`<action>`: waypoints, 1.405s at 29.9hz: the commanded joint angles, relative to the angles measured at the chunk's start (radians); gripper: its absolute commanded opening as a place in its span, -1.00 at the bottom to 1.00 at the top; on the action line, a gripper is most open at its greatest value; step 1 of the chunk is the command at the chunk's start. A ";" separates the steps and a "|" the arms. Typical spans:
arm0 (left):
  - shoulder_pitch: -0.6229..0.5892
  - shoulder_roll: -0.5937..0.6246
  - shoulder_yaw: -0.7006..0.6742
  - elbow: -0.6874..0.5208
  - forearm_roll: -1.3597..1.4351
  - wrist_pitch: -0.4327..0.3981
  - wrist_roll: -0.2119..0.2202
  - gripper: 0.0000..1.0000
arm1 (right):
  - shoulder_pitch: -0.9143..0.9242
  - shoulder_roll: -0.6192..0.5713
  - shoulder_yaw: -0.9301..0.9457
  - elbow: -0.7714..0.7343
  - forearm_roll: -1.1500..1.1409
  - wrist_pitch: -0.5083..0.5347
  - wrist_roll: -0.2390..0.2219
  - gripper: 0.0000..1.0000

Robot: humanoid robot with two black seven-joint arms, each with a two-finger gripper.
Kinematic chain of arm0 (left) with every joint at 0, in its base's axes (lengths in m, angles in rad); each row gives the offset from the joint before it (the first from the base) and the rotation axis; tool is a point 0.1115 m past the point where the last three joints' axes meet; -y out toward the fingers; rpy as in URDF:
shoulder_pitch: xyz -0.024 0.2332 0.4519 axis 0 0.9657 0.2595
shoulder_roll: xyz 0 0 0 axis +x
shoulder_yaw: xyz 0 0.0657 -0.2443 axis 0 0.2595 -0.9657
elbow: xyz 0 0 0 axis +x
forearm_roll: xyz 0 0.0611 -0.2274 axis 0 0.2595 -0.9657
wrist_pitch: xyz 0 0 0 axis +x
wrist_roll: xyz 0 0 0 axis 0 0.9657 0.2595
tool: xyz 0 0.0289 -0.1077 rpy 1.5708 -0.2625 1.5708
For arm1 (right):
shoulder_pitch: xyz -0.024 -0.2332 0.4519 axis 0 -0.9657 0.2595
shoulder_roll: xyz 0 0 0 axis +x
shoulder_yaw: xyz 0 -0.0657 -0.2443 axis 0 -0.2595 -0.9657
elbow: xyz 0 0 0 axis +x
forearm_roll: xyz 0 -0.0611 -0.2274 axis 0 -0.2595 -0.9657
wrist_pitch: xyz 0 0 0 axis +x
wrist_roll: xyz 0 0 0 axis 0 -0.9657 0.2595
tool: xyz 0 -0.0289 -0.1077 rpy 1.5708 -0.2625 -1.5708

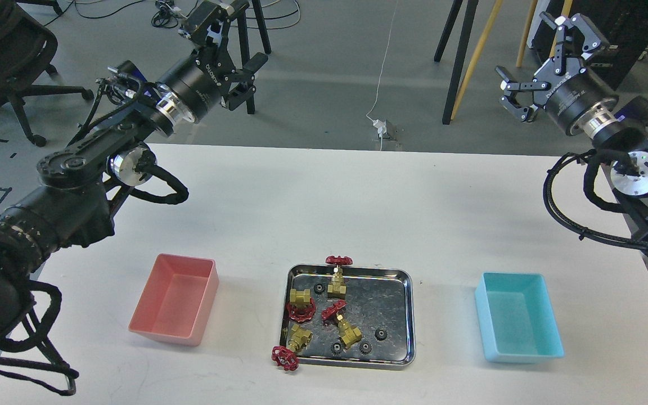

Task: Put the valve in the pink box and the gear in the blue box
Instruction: 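Swing the left gripper forward over the metal tray, then lower the left gripper onto a brass valve with red handwheel and grasp it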

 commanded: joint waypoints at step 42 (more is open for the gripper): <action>-0.835 -0.041 1.291 -0.789 0.698 0.056 0.000 0.99 | 0.048 -0.200 0.081 -0.149 0.076 0.000 -0.020 0.98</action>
